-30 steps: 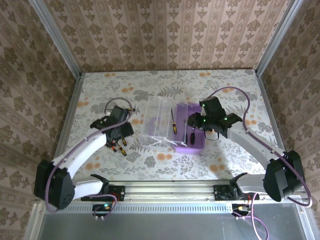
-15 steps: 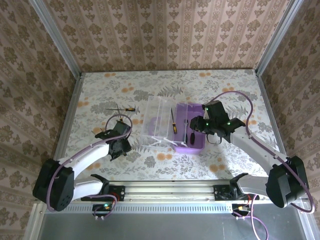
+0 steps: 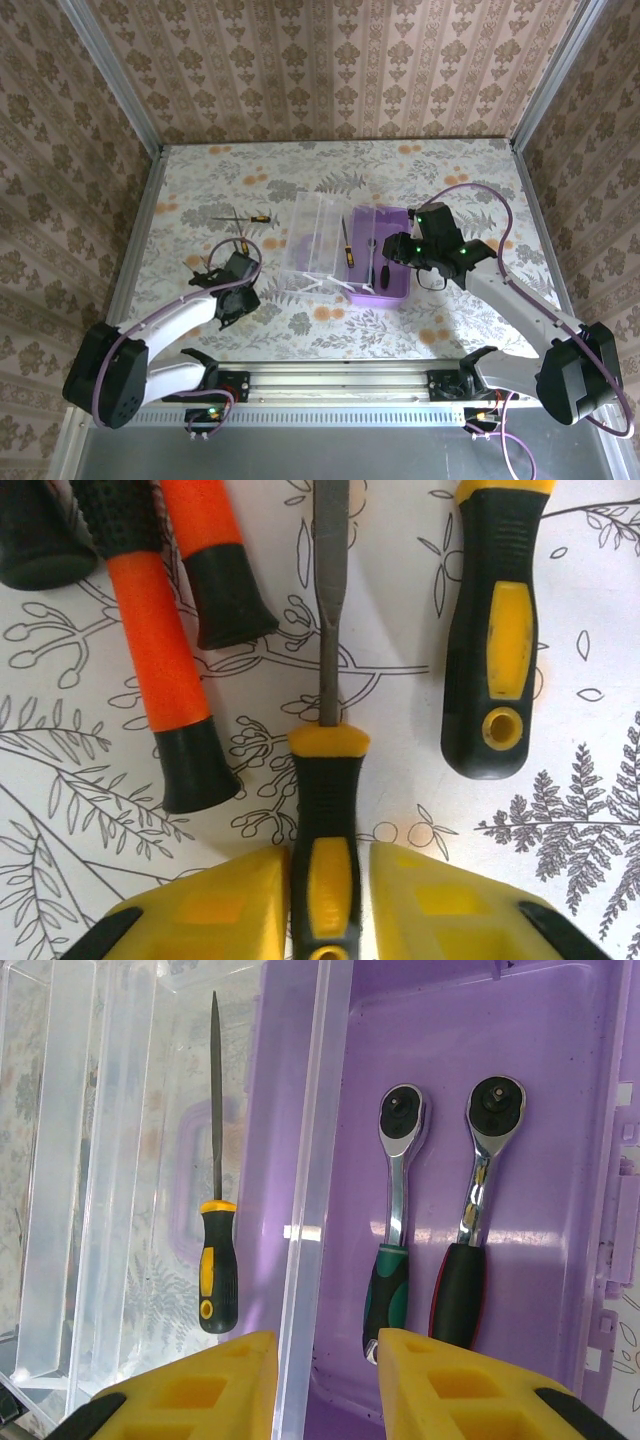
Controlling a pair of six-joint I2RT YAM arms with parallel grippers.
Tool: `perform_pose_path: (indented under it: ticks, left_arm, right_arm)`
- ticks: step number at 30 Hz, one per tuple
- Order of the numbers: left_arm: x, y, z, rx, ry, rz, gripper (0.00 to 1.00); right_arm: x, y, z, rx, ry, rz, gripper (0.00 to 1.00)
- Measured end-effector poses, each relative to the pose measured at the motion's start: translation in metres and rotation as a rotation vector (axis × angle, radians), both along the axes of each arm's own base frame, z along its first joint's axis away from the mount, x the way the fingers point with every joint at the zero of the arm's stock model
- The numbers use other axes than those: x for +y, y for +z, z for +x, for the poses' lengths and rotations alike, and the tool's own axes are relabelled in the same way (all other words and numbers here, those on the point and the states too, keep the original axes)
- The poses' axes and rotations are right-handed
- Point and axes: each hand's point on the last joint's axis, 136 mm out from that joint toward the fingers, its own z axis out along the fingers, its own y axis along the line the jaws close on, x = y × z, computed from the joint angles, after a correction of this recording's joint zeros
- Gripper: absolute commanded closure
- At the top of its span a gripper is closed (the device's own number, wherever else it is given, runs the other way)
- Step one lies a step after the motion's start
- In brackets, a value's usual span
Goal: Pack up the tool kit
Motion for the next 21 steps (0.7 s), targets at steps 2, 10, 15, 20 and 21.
perform_pose_path:
  ticks: [2, 10, 15, 20, 21]
  left_arm:
    - [0.001, 0.0, 0.0, -0.008, -0.007, -0.003, 0.8]
    - [0.0, 0.012, -0.001, -0.031, -0.069, -0.007, 0.86]
    - [-0.005, 0.043, 0.012, -0.069, -0.117, -0.004, 0.89]
    - [-0.016, 0.087, 0.025, -0.156, -0.204, -0.025, 0.9]
    - [-0.018, 0.095, 0.028, -0.168, -0.228, -0.026, 0.9]
  right_arm:
    - [0.0, 0.0, 0.0, 0.0, 0.0, 0.0, 0.66]
    - [0.0, 0.001, 0.0, -0.002, 0.0, 0.001, 0.66]
    - [-0.001, 0.006, -0.002, -0.013, 0.019, -0.013, 0.64]
    - [0.008, 0.028, -0.001, -0.058, 0.068, 0.017, 0.55]
    - [0.01, 0.031, -0.001, -0.066, 0.08, 0.025, 0.52]
